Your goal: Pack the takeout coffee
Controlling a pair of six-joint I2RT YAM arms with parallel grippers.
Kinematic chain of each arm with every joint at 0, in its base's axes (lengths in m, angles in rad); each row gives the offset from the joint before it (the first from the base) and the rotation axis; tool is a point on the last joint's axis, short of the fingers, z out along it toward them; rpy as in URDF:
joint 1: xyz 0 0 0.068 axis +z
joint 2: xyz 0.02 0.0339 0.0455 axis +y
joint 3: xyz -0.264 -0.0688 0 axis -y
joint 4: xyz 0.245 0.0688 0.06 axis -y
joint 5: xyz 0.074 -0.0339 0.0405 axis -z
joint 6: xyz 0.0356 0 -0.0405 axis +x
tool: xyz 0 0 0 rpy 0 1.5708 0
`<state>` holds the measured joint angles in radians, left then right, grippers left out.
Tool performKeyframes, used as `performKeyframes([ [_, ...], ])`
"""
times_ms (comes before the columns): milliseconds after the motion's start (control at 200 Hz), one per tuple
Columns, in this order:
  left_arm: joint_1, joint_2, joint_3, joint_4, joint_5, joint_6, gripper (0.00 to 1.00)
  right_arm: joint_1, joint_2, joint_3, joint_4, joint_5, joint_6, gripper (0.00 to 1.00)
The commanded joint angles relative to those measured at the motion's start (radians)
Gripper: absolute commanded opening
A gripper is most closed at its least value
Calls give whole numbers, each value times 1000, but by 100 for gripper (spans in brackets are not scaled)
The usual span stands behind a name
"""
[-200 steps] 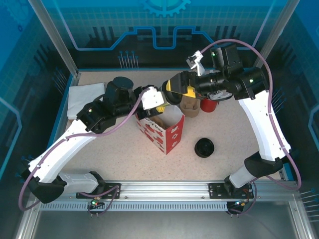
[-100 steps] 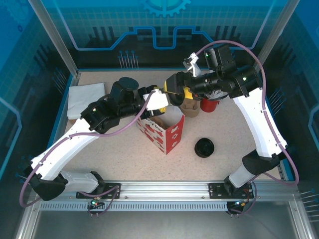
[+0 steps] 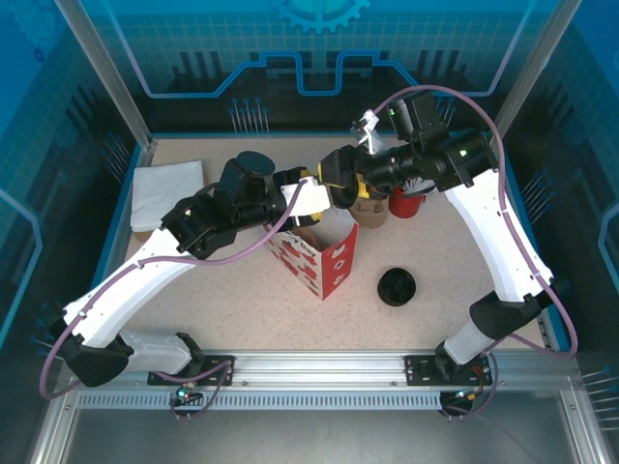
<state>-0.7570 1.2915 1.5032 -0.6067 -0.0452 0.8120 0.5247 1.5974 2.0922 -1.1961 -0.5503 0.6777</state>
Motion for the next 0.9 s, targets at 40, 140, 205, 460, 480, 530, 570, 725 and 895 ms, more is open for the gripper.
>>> performKeyframes([
  [40,-10,12,26,5,-31,2,63,26,-6,12,-3,-38,10,80],
  [140,-10,5,26,-4,-34,-6,72,18,-9,17,-17,-29,-1,80],
  [205,-10,-5,26,-18,-27,-14,78,6,-14,17,-22,-22,-7,80],
  [460,44,-121,5,-31,107,-130,99,-10,-22,73,-40,35,-64,80],
  [480,61,-133,6,-31,126,-152,99,-10,-21,80,-49,37,-71,80],
  [530,106,-168,3,-20,183,-206,99,-7,-14,97,-71,50,-85,80],
  [570,146,-196,-6,-7,227,-245,99,-1,-7,112,-91,65,-103,80],
  [725,302,-281,-46,22,303,-436,99,37,22,156,-157,124,-157,80],
  [895,448,-241,-7,-102,314,-700,99,93,91,237,-262,209,-214,80],
])
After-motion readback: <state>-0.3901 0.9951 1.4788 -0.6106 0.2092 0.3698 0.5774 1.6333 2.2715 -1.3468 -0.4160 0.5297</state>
